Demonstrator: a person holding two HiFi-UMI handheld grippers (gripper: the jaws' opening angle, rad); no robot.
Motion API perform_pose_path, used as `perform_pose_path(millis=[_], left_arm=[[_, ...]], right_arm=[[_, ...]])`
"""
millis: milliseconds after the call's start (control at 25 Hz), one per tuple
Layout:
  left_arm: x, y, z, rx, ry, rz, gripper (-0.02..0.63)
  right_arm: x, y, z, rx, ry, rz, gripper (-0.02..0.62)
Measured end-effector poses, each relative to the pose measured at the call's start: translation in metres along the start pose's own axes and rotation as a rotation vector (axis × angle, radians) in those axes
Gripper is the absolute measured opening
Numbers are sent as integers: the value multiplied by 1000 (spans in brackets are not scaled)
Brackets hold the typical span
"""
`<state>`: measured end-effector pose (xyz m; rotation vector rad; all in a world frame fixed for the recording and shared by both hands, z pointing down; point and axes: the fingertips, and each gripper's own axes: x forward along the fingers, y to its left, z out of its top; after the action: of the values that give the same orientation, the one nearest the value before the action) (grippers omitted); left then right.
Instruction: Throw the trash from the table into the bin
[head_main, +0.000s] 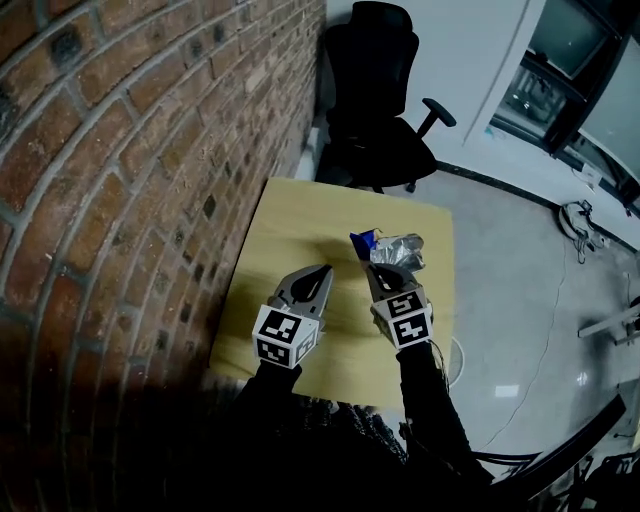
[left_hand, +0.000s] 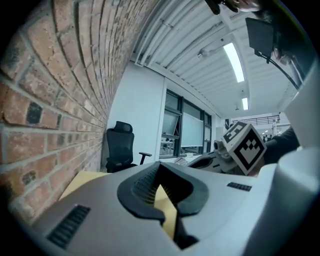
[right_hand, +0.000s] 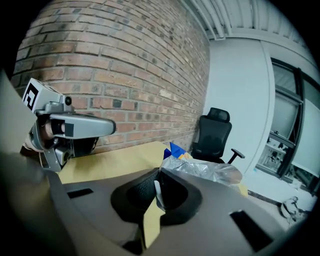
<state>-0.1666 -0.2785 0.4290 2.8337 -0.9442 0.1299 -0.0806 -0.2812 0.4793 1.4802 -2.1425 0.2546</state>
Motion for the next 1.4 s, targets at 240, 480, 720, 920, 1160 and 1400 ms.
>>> perform_pose_path(millis=[240,480,720,920,1160,1400], left_arm=[[34,-55,4,36,15,-98,5],[64,-128,0,72,35,-172,6],[97,-204,1,88,35,-226,6],[124,-271,-6,91,38,-258,5],[145,-335,-19,76,49,-265,6],[161,-377,-34,99,84,-319,6]], right_arm=[[-52,-46,-20,91,-43,-98,12],[-113,-94,-51,145,-71,-169,11],[-176,-142,-89,174,-77,-227,11],[-224,-180,-129,197,-75,-254,12],[-270,-215,-171,210,-65,-263,11],[-289,-227,-206,256,-45,-271,11]])
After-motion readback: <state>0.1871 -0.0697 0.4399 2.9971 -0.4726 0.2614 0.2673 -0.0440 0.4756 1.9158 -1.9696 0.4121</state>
